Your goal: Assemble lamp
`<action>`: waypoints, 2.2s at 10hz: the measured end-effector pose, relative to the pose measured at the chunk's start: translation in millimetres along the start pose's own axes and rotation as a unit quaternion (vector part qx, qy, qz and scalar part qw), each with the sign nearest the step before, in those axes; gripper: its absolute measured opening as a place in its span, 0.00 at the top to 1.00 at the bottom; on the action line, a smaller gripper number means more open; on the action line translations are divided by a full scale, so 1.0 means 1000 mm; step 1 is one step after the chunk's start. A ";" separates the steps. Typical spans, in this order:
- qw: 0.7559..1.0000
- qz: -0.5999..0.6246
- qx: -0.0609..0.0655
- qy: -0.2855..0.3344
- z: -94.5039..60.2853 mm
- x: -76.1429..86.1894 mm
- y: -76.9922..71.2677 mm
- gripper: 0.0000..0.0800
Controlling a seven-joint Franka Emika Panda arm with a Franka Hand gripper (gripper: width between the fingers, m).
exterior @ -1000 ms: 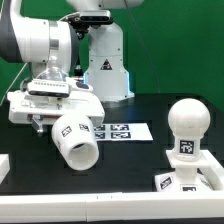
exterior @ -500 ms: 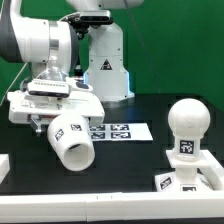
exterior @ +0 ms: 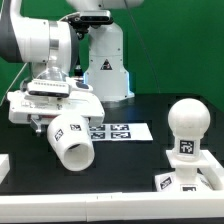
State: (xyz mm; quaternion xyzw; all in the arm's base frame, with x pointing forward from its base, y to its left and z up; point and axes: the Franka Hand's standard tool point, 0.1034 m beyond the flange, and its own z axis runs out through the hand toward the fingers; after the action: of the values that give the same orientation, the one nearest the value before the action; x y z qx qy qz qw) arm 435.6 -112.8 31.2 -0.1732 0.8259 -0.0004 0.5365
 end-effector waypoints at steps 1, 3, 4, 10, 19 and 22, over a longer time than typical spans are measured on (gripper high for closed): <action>1.000 -0.004 0.002 0.001 -0.002 0.000 0.000 0.13; 1.000 -0.004 0.013 0.000 -0.015 -0.004 -0.008 0.13; 1.000 -0.006 0.020 -0.003 -0.026 -0.009 -0.015 0.13; 0.999 -0.007 0.039 0.003 -0.062 -0.010 -0.032 0.13; 0.986 -0.108 0.019 0.128 0.003 -0.107 -0.067 0.13; 0.969 -0.118 0.008 0.216 0.005 -0.109 -0.053 0.13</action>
Offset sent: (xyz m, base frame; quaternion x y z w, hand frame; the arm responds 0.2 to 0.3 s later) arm -0.0276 -0.0269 0.0458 0.0238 -0.0197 -0.0133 0.9994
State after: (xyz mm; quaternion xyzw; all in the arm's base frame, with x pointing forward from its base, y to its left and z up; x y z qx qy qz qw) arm 494.7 -131.0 135.4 -0.2610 0.8960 -0.1076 0.3428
